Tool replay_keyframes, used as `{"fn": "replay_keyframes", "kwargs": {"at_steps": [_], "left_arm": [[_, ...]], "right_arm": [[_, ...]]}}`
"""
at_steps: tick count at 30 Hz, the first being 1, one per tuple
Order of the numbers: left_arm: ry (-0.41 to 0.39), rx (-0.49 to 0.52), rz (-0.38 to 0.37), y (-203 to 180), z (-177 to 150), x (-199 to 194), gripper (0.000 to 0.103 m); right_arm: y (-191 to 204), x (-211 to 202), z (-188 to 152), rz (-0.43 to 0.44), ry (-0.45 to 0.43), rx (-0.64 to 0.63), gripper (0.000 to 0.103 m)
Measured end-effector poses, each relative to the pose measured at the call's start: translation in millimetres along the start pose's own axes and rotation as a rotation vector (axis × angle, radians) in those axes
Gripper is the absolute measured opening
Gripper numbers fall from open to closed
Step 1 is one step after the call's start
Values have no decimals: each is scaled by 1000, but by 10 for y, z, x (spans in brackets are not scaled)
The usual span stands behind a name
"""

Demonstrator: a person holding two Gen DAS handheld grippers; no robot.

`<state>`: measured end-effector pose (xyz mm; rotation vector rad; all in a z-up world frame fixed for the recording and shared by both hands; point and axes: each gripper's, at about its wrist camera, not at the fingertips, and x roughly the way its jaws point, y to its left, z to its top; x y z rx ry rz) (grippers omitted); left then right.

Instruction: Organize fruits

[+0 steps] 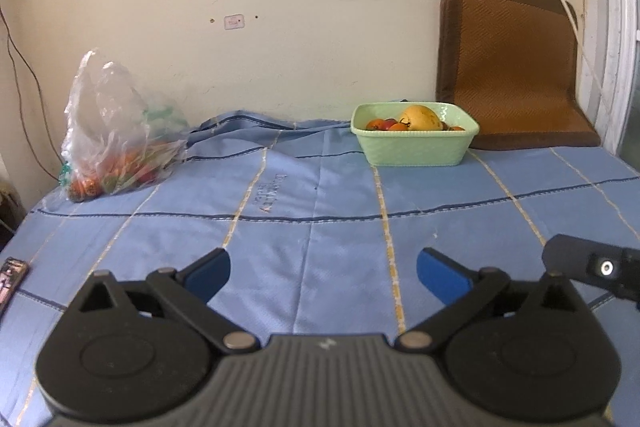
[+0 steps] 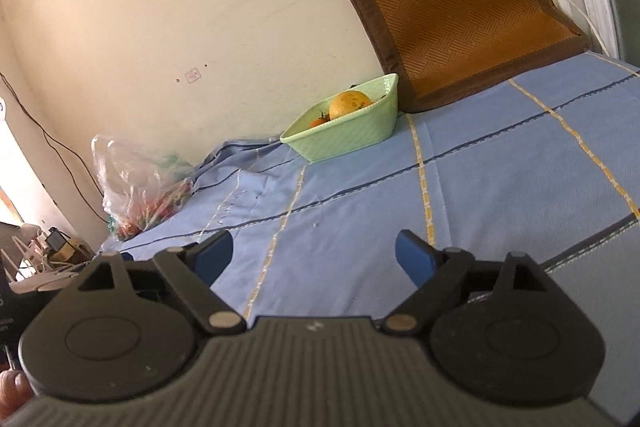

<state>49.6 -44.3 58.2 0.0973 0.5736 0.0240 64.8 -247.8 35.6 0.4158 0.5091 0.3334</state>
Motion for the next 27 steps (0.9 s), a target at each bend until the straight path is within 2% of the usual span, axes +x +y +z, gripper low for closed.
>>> {"fn": "replay_keyframes", "kwargs": {"at_steps": [4, 12, 20, 27], "left_arm": [[-34, 18, 23, -28, -21, -54, 103], [-50, 33, 21, -119, 14, -58, 103], [-62, 54, 79, -131, -6, -33, 103], [-43, 57, 87, -134, -36, 11, 103]], "right_arm": [[15, -22, -19, 8, 5, -1, 91], [-38, -75, -16, 3, 0, 6, 91], [-98, -60, -39, 6, 6, 35, 92], [-115, -51, -50, 3, 13, 38, 92]]}}
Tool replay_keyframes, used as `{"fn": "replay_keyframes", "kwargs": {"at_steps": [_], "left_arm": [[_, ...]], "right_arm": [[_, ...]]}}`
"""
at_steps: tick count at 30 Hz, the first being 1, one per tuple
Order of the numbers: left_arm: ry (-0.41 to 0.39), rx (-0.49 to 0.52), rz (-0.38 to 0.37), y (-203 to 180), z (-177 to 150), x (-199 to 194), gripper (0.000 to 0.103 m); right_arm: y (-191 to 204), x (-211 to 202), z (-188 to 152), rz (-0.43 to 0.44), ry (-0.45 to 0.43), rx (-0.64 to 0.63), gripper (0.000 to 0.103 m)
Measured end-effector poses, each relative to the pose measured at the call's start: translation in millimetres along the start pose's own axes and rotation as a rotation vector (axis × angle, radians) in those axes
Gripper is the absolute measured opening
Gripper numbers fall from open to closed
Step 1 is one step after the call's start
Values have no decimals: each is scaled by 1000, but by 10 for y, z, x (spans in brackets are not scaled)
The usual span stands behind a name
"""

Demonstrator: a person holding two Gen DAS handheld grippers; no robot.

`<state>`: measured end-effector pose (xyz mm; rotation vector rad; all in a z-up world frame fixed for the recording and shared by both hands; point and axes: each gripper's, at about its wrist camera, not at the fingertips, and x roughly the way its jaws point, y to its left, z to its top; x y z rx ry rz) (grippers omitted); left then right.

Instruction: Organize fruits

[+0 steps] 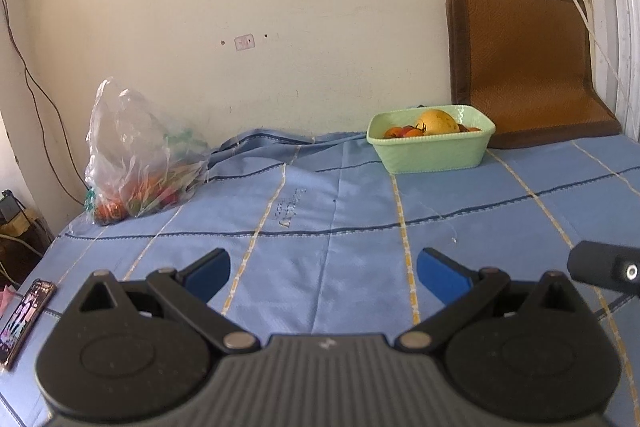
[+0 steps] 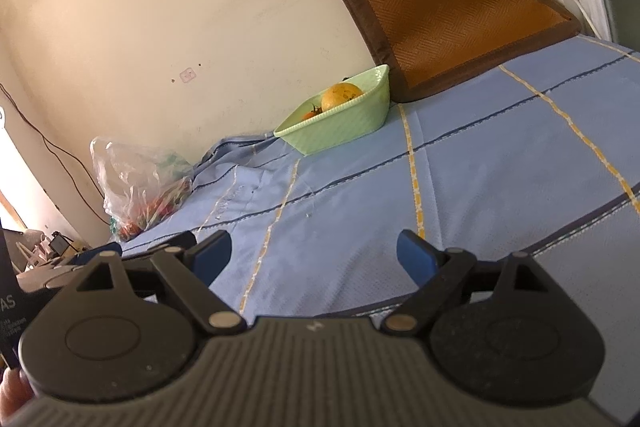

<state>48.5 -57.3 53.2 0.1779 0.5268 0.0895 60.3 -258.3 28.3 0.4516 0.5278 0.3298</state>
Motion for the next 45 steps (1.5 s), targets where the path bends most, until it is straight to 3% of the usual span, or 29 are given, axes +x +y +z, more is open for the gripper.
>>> {"fn": "replay_keyframes", "kwargs": {"at_steps": [45], "left_arm": [[133, 24, -18, 10, -109, 164, 103]], "right_arm": [[18, 71, -41, -14, 28, 3, 92]]}}
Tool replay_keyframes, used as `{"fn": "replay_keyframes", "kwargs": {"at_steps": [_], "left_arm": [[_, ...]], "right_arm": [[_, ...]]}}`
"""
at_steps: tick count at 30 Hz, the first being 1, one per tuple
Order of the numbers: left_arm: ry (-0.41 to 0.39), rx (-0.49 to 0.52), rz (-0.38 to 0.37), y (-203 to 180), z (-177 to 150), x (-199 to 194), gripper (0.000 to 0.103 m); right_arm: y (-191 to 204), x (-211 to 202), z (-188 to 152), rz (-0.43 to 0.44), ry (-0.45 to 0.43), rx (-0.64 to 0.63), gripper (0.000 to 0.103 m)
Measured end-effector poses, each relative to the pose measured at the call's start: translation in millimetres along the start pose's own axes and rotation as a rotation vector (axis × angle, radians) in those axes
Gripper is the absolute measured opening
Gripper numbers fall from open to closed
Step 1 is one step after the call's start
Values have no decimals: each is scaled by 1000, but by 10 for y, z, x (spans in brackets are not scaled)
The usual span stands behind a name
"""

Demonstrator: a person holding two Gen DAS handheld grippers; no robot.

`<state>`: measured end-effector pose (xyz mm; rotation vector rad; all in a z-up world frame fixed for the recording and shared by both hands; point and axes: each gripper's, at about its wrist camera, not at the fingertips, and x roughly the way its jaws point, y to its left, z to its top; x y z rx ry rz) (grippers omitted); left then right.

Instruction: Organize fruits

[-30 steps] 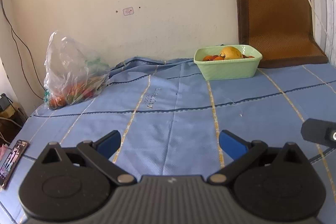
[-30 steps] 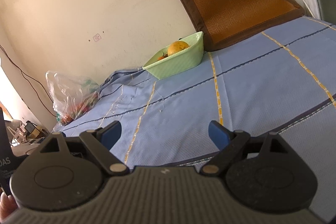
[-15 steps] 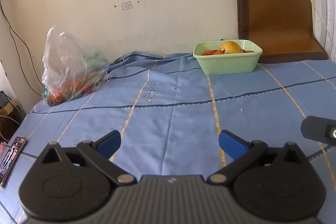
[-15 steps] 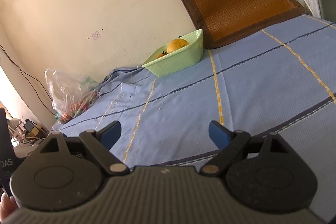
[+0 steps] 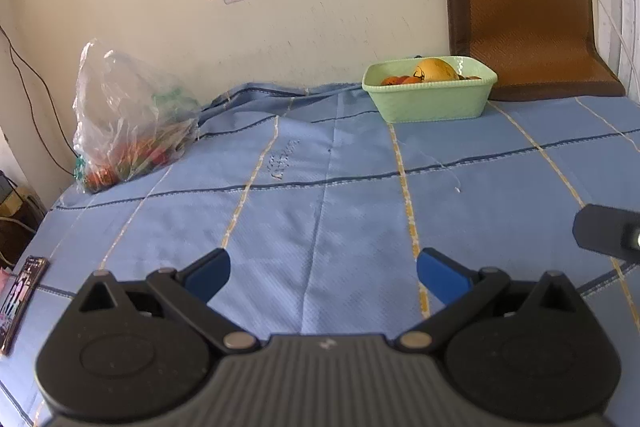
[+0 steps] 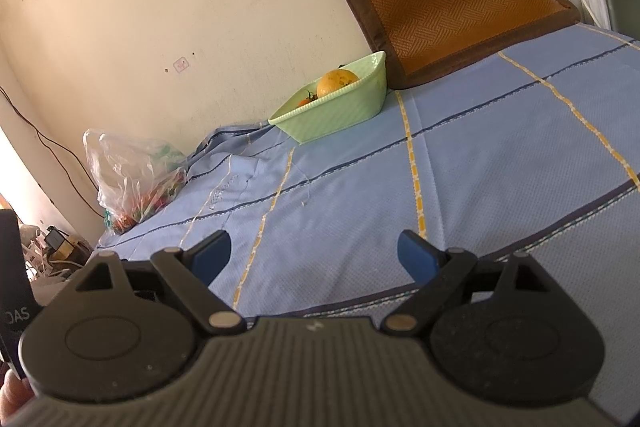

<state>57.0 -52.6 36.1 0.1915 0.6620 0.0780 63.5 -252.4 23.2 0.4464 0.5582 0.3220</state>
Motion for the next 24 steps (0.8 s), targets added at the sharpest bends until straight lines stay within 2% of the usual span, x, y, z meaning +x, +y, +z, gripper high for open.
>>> {"fn": "replay_keyframes", "kwargs": {"at_steps": [24], "left_arm": [[34, -22, -38, 20, -2, 28, 103]], "right_arm": [[-12, 20, -15, -1, 12, 5, 92]]}}
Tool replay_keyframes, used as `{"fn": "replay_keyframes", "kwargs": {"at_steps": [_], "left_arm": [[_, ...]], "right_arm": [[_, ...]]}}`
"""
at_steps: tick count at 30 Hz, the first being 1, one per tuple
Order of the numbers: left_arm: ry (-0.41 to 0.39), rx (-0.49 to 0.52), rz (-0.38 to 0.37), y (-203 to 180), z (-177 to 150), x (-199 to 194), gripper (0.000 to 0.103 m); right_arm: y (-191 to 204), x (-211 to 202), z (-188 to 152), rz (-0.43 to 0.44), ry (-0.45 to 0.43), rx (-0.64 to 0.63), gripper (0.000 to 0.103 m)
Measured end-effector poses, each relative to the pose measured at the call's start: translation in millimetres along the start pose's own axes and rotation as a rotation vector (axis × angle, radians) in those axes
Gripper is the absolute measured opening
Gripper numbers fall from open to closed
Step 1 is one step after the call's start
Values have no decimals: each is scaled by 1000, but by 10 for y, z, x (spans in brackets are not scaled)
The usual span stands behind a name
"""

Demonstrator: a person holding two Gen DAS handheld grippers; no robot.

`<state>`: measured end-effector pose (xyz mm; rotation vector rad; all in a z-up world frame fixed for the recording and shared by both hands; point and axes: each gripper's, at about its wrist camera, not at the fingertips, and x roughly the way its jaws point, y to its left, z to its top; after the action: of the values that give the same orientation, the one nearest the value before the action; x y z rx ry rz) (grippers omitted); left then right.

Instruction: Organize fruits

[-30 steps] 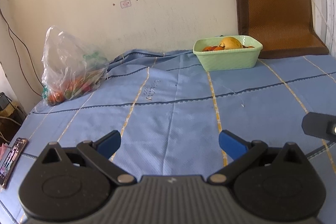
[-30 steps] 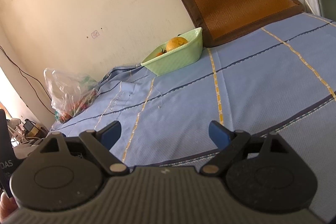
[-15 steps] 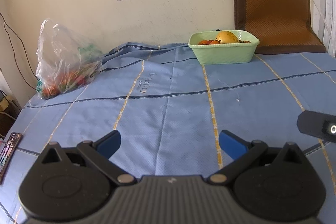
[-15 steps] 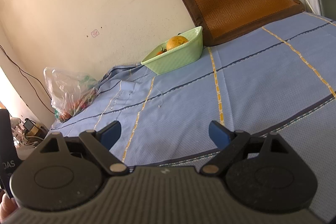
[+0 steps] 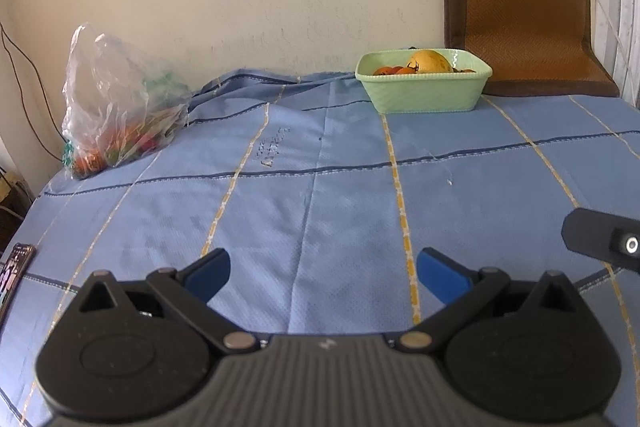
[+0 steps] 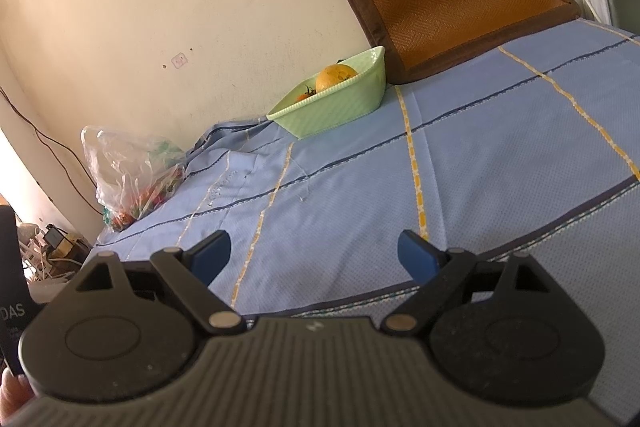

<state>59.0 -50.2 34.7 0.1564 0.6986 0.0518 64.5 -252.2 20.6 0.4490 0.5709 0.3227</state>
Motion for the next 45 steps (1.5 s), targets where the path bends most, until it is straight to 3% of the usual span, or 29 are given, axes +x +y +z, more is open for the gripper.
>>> {"fn": "replay_keyframes", "kwargs": {"at_steps": [45], "left_arm": [[49, -8, 25, 29, -33, 116, 103]], "right_arm": [[-15, 58, -62, -10, 20, 8, 93]]}}
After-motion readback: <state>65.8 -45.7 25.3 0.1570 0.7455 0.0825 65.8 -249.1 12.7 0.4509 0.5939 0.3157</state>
